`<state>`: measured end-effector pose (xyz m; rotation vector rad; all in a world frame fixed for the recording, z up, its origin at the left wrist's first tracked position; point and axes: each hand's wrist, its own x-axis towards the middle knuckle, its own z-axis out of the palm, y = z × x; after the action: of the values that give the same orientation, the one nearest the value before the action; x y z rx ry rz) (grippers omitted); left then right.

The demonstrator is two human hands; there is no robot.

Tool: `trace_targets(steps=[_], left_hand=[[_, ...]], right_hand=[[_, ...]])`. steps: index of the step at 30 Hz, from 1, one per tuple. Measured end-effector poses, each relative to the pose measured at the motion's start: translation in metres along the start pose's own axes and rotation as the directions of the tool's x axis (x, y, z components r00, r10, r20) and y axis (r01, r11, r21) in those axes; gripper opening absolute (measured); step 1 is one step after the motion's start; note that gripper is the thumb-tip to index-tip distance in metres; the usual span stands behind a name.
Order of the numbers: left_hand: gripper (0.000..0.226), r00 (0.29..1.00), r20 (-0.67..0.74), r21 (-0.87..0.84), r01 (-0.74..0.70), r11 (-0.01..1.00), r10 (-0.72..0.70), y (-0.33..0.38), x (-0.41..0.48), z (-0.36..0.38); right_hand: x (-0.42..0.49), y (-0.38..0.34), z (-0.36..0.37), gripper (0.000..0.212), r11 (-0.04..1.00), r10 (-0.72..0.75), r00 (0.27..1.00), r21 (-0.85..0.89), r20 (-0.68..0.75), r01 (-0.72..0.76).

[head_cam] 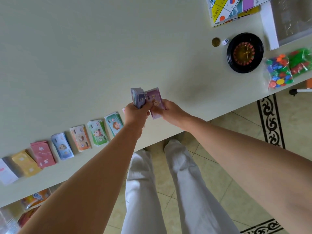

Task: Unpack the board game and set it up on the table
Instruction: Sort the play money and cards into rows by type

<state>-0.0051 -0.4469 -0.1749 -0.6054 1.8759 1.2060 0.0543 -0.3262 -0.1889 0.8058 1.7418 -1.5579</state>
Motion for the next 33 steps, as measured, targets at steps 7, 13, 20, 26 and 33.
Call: trace_targets(steps=[7, 13, 20, 26, 33], left_hand=[[0.015, 1.0, 0.018, 0.037, 0.019, 0.999, -0.02, -0.011, -0.001, -0.017], [0.012, 0.996, -0.016, -0.125, 0.085, 0.989, -0.087, -0.026, -0.002, -0.034], [0.023, 0.987, 0.146, -0.259, 0.102, 0.96, -0.066, -0.036, -0.01, -0.055], [0.018, 0.968, 0.238, -0.304, 0.148, 0.941, -0.076, -0.034, -0.018, -0.06], [0.005, 0.939, 0.338, -0.252, 0.157, 0.955, -0.065, -0.025, -0.03, -0.052]], right_hand=[[-0.002, 0.003, -0.001, 0.014, 0.988, 0.071, 0.98, 0.149, -0.185, -0.044], [0.01, 0.011, 0.014, 0.02, 0.98, 0.163, 0.952, 0.15, -0.259, -0.128], [0.021, 0.008, 0.032, 0.023, 0.932, 0.027, 0.869, -0.303, -0.493, -0.2], [0.021, 0.01, 0.038, 0.022, 0.945, -0.068, 0.813, -0.299, -0.579, -0.134], [-0.006, -0.018, 0.04, 0.028, 0.995, -0.038, 0.994, 0.084, -0.105, 0.047]])
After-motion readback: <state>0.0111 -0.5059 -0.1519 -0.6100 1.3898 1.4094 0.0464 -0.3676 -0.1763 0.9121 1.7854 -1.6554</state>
